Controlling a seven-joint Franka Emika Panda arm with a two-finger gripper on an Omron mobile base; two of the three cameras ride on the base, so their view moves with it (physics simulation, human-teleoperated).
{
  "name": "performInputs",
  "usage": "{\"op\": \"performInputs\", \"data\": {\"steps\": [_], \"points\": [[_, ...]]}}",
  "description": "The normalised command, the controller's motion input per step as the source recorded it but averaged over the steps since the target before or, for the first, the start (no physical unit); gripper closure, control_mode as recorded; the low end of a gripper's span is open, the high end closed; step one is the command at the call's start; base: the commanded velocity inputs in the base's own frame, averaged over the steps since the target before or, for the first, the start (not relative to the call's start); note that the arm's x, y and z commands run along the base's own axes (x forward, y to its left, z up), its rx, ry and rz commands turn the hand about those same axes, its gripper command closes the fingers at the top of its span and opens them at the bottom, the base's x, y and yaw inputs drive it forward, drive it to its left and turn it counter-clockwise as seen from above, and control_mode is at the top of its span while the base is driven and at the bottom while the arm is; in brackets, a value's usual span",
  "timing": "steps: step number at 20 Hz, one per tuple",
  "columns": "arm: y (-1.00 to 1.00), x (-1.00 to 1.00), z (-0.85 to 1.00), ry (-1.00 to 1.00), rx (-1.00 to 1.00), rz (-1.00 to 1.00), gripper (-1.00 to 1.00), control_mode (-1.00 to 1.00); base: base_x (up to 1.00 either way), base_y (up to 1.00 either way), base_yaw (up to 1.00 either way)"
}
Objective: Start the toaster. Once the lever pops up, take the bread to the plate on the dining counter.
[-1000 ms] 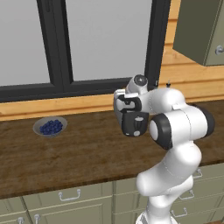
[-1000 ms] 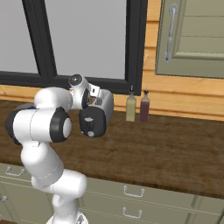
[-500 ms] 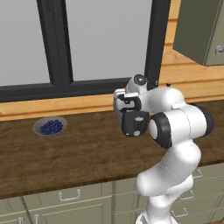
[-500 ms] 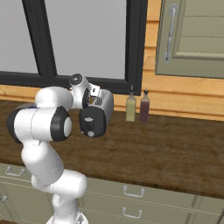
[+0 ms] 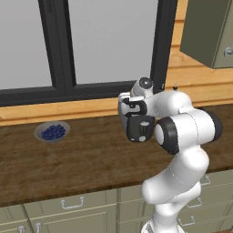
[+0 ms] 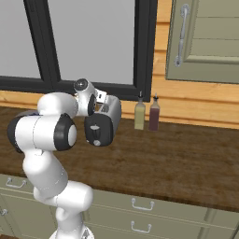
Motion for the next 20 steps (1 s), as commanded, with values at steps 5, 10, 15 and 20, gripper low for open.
{"op": "performInputs", "data": {"steps": [5, 10, 15, 20], "points": [[0.00, 0.00, 0.00, 0.00, 0.00, 0.00, 1.00, -1.00, 0.00, 0.00, 0.00], [0.00, 0.00, 0.00, 0.00, 0.00, 0.00, 1.00, -1.00, 0.00, 0.00, 0.00], [0.00, 0.00, 0.00, 0.00, 0.00, 0.00, 1.00, -1.00, 0.00, 0.00, 0.00], [0.00, 0.00, 0.00, 0.00, 0.00, 0.00, 1.00, -1.00, 0.00, 0.00, 0.00]]}}
